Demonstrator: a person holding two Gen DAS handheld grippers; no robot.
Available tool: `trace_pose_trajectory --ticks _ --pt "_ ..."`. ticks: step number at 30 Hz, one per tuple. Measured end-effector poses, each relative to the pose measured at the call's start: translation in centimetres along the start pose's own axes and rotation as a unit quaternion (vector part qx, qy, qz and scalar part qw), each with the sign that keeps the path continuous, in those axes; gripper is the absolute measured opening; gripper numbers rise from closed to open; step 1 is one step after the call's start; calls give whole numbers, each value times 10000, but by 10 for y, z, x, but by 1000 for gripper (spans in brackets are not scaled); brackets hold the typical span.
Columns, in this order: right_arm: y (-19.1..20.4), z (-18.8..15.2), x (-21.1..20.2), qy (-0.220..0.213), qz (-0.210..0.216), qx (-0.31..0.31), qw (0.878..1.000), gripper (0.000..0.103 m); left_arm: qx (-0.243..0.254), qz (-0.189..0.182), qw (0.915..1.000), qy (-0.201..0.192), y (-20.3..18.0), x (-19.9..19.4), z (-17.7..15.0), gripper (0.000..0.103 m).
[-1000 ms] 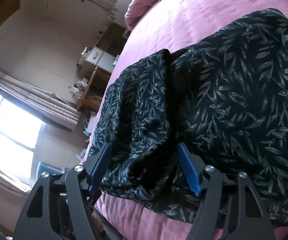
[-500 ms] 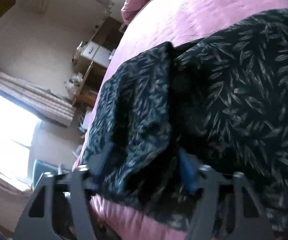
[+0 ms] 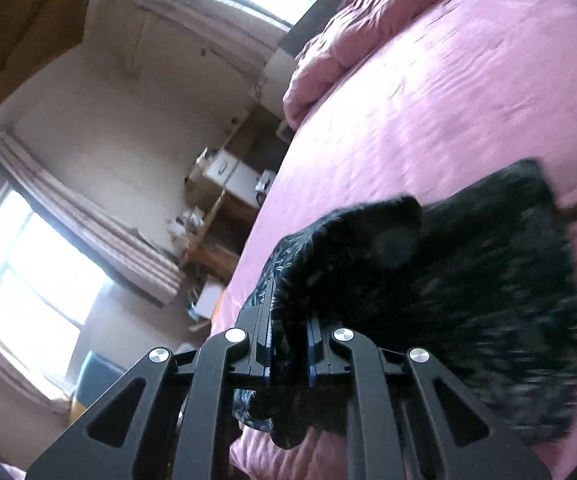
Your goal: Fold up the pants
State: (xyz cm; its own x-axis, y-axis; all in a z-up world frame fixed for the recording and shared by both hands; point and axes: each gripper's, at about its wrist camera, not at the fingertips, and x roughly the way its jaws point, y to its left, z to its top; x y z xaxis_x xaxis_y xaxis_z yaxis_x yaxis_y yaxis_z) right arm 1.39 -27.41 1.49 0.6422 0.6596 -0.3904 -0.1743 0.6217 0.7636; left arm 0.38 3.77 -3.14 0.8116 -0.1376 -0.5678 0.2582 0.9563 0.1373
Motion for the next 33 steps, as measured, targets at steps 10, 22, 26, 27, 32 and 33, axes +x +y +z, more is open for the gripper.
trace_pose_trajectory --ticks 10,22,26,27,32,33 --pt "-87 -4 -23 848 -1140 700 9874 12 792 -303 9955 415 -51 12 -19 52" --pt "-94 46 4 160 -672 928 9933 41 77 -10 9999 96 -28 -1 -15 64" --pt "-62 56 10 -245 -808 -209 9962 12 -145 -48 9994 299 -22 7 -24 62" --pt "-49 55 3 -384 -689 -554 9953 12 -169 -65 9994 306 -21 9 -25 62" --pt "-45 48 5 -351 -1753 -1111 9776 12 -304 -130 9985 429 -18 17 -28 64" --pt "-67 47 11 -105 -1990 -620 9780 14 -306 -137 9985 429 -17 17 -28 64"
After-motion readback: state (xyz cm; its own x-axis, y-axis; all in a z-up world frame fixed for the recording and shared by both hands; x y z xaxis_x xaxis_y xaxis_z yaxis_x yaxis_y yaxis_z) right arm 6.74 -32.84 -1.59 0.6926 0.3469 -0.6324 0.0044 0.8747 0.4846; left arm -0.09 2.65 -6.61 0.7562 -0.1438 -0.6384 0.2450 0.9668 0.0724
